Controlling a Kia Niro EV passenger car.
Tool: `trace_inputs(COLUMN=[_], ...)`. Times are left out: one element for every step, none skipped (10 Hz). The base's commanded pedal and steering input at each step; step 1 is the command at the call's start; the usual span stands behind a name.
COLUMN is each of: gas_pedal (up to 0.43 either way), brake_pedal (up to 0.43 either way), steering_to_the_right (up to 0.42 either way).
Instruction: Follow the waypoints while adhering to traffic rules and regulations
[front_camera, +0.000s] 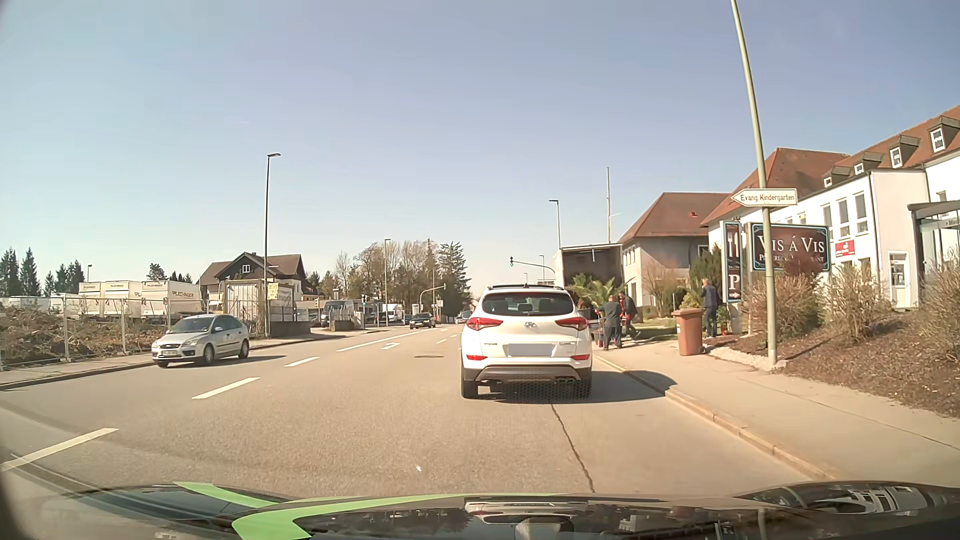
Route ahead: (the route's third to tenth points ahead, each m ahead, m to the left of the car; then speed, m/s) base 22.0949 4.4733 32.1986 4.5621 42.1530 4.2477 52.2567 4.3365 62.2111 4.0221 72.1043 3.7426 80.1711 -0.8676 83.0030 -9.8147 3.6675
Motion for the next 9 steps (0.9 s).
trace_inputs(gas_pedal=[0.248, 0.26, 0.26, 0.26, 0.26, 0.299, 0.299, 0.299, 0.299], brake_pedal=[0.0, 0.0, 0.0, 0.0, 0.0, 0.0, 0.0, 0.0, 0.0], steering_to_the_right=[-0.011, -0.011, -0.011, -0.011, -0.011, -0.008, -0.005, -0.005, -0.004])
